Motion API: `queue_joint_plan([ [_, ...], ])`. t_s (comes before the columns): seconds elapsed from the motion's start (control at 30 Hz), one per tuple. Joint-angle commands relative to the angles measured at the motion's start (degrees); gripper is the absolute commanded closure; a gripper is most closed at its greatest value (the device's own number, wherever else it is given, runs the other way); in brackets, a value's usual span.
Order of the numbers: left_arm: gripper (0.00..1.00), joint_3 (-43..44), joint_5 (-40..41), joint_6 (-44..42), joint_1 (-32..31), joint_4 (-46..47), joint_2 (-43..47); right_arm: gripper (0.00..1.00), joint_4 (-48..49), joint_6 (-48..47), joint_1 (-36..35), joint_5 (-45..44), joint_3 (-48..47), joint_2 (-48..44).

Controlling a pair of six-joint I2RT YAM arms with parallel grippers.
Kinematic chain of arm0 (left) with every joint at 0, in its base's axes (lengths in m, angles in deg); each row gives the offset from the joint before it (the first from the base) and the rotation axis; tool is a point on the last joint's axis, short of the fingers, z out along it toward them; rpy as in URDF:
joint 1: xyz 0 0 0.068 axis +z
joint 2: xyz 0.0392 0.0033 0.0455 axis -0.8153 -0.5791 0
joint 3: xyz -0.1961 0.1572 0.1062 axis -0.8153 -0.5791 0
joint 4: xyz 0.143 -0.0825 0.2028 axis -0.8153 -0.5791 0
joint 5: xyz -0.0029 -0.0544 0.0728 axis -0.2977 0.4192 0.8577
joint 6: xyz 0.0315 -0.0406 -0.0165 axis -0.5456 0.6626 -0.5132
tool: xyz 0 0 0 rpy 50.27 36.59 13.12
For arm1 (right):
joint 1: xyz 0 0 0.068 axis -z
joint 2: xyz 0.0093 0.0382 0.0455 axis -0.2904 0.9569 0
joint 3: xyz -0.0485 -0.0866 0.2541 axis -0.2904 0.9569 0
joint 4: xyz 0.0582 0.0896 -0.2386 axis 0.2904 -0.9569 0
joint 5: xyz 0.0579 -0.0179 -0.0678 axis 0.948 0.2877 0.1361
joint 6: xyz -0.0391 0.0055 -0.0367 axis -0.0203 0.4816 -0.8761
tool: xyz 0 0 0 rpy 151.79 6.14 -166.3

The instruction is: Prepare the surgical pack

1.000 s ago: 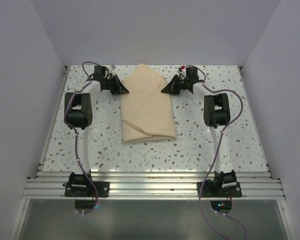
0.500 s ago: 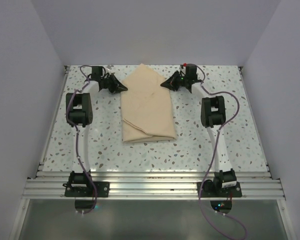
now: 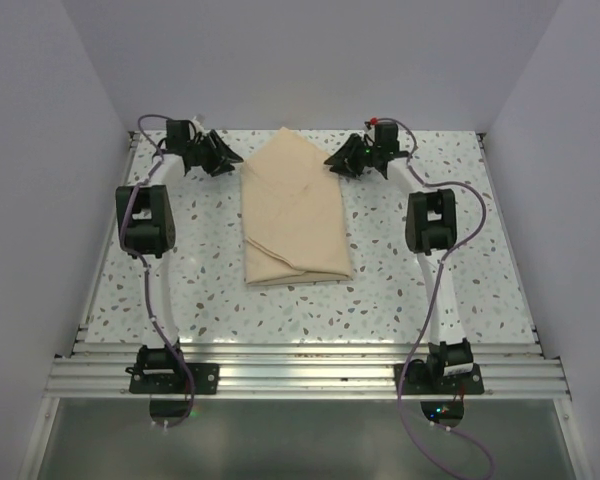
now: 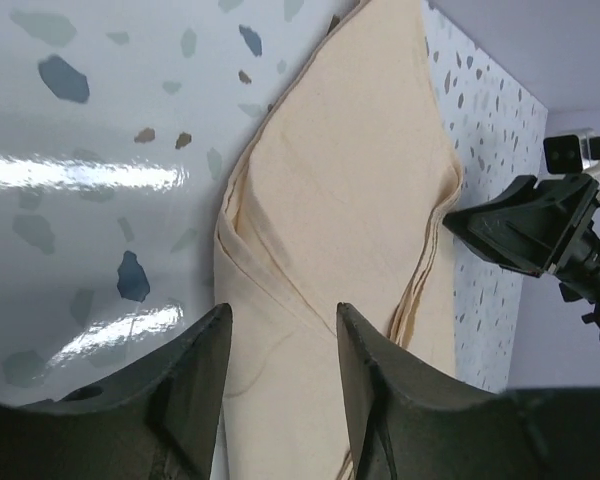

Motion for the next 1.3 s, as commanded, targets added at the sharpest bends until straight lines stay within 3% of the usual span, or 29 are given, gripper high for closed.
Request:
queue_joint_plan([
  [0.0,0.49,0.5,4.3,-4.0,1.6,1.8,4.5,0.56,-2.8,-5.6,2.2,-3.6,1.4,-8.7],
  [0.1,0.45,0.6,4.6,-4.0,1.4,4.3,2.4,0.43,-5.2,-9.4,2.9,-3.7,0.4,-8.2],
  [0.23,0.43,-1.6,7.3,-3.2,0.2,10.1,1.1,0.36,-4.3,-11.9,3.3,-0.7,-1.6,-4.4],
  [0.5,0.41,0.3,9.3,-5.2,-3.9,11.3,-2.7,0.36,-3.8,-11.4,2.3,2.9,-8.2,5.1],
  [0.97,0.41,1.1,9.9,-5.3,-4.3,7.1,-5.5,0.39,-6.1,-11.5,-0.6,0.2,-8.1,6.7],
  [1.1,0.41,-2.8,15.5,-6.8,-2.6,4.3,2.0,0.33,-12.4,-13.2,1.2,-4.5,-7.5,1.7],
  [1.27,0.38,-10.9,20.9,-10.6,-2.4,3.4,14.8,0.31,-17.3,-17.6,4.7,-9.7,2.7,-10.4],
])
